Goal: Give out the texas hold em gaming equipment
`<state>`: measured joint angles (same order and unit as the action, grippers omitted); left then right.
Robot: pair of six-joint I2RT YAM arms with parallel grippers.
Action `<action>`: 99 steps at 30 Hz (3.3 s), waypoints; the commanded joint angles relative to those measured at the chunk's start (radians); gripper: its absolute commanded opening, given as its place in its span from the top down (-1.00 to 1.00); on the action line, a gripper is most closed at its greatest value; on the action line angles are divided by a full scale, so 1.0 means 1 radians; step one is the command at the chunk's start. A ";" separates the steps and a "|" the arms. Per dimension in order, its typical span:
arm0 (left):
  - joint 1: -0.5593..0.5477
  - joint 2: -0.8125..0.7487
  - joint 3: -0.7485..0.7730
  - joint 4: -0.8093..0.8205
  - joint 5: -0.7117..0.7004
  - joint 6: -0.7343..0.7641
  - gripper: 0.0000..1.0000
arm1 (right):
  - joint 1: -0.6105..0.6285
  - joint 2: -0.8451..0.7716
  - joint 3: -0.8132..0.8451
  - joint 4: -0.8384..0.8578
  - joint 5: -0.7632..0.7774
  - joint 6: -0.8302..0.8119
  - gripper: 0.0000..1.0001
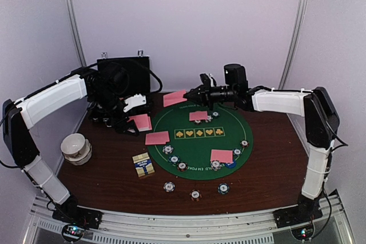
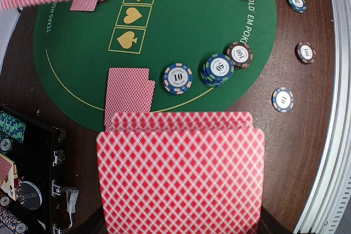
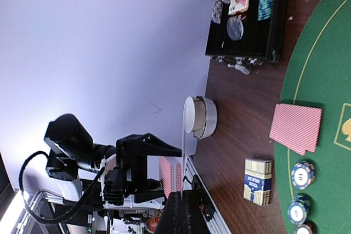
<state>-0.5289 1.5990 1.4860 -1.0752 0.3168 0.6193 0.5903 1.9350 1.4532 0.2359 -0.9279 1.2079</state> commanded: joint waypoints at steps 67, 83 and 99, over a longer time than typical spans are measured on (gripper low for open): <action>0.005 0.008 0.059 -0.008 0.033 -0.008 1.00 | 0.081 -0.066 -0.008 -0.184 0.189 -0.282 -0.50; 0.004 0.001 0.069 -0.009 0.049 -0.017 1.00 | 0.248 0.020 0.043 -0.035 0.142 -0.166 -0.57; 0.004 -0.007 0.063 -0.009 0.056 -0.016 1.00 | 0.291 0.153 0.170 -0.007 0.119 -0.113 -0.58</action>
<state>-0.5289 1.6035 1.5230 -1.1007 0.3424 0.6106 0.8703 2.0541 1.5684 0.1959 -0.7906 1.0779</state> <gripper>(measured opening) 0.675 0.790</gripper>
